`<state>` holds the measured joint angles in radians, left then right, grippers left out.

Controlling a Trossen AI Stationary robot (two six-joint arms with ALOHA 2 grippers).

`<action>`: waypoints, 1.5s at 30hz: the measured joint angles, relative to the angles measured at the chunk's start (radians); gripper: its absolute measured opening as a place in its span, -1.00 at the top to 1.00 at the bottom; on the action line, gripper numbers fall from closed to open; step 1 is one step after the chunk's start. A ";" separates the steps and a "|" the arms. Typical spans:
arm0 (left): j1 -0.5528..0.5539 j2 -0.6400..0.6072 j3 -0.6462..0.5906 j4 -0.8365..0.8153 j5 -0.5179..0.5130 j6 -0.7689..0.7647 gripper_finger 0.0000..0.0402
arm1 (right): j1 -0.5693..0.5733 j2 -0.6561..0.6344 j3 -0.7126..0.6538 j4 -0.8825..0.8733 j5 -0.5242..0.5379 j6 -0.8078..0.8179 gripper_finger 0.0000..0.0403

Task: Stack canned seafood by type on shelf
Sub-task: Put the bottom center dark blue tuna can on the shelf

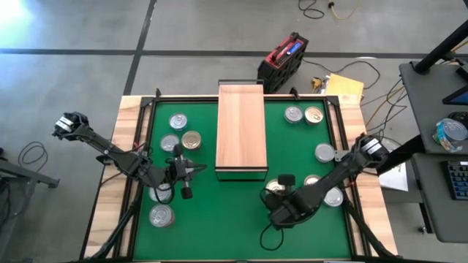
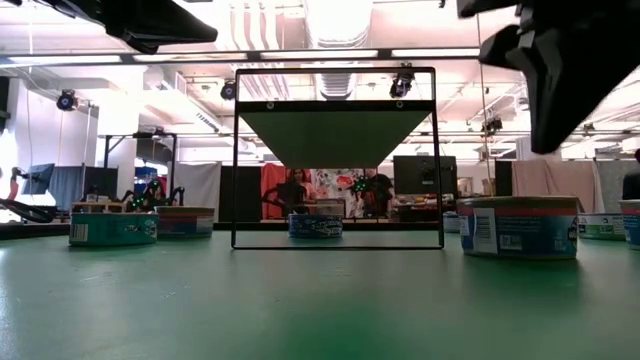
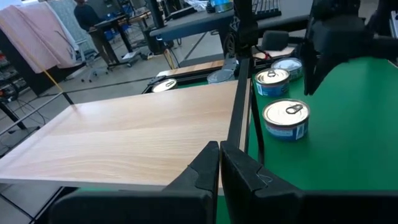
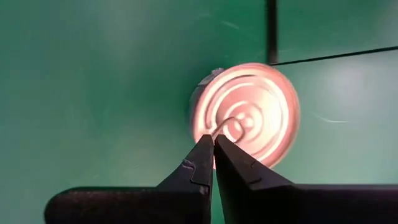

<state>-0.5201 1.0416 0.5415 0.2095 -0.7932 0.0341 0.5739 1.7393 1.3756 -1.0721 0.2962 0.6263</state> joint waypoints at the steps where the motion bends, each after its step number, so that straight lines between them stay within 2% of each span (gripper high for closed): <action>1: 0.000 0.000 0.000 0.000 0.000 0.000 1.00 | 0.000 -0.006 -0.004 0.000 0.013 0.003 0.96; 5: 0.000 0.000 0.000 0.000 0.000 0.000 1.00 | -0.003 -0.018 -0.047 0.031 0.061 -0.038 0.96; 9: 0.000 0.000 0.000 0.006 0.000 -0.010 1.00 | -0.018 -0.062 -0.172 0.174 0.081 -0.094 0.96; 15: 0.000 0.000 0.000 0.011 0.001 -0.043 1.00 | -0.001 -0.234 -0.453 0.510 0.281 -0.115 0.96; 19: 0.000 0.000 0.000 0.045 0.000 -0.042 1.00 | -0.001 -0.367 -0.673 0.843 0.310 -0.194 0.96; 21: 0.000 0.000 0.000 0.078 0.000 -0.031 1.00 | -0.006 -0.437 -0.759 0.927 0.288 -0.229 0.96; 28: 0.000 0.000 0.000 0.200 -0.005 -0.025 1.00 | -0.098 -0.687 -0.892 0.920 0.071 -0.192 0.96; 32: 0.000 0.016 0.000 0.291 -0.009 -0.022 1.00 | -0.140 -0.746 -0.900 0.921 0.026 -0.121 0.96; 35: 0.000 0.043 0.000 0.357 -0.009 -0.014 1.00 | -0.144 -0.735 -0.881 0.892 -0.021 -0.093 0.96; 38: 0.000 0.079 0.011 0.385 -0.009 0.000 1.00 | -0.145 -0.685 -0.844 0.815 -0.023 -0.041 0.96; 43: 0.000 0.156 0.091 0.361 -0.013 0.028 1.00 | -0.145 -0.578 -0.767 0.728 -0.019 -0.052 0.96; 45: -0.003 0.188 0.130 0.319 -0.050 0.034 1.00 | -0.145 -0.536 -0.743 0.733 -0.017 -0.082 0.96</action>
<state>-0.5236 1.2300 0.6712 0.5288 -0.8434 0.0677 0.4294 1.2036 0.6322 -0.3392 0.2793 0.5445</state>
